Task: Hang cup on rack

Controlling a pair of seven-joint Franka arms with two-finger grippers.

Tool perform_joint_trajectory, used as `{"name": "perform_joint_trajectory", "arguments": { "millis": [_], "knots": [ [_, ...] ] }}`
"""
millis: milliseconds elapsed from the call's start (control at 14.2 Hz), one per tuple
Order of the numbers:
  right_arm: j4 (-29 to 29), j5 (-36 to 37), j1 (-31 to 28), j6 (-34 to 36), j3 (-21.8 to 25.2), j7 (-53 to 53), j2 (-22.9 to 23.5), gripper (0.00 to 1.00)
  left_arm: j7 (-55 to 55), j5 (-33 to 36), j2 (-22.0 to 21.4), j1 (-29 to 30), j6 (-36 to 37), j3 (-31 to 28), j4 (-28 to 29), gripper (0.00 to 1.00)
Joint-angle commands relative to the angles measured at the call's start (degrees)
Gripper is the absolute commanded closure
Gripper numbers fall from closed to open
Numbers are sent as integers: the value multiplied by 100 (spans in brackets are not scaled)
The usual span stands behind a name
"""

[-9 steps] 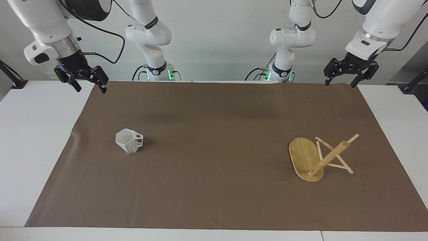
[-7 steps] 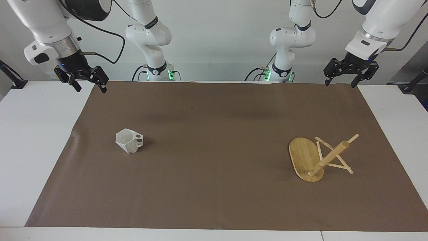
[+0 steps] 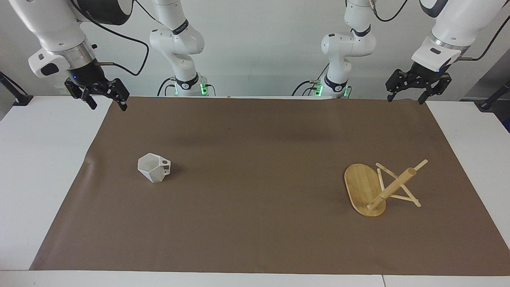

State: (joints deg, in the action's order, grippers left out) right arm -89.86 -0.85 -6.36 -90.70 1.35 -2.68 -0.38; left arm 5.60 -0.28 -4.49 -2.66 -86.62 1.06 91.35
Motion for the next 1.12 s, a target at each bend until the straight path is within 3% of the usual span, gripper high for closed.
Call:
{"name": "perform_joint_trajectory", "arguments": {
  "millis": [0,1053],
  "knots": [
    [-119,76,-67,-35,-65,-101,-102,0,20,28,-158,29,49,17,155,0],
    [-119,23,-14,-35,-65,-101,-102,0,20,28,-158,29,49,17,155,0]
  ]
}}
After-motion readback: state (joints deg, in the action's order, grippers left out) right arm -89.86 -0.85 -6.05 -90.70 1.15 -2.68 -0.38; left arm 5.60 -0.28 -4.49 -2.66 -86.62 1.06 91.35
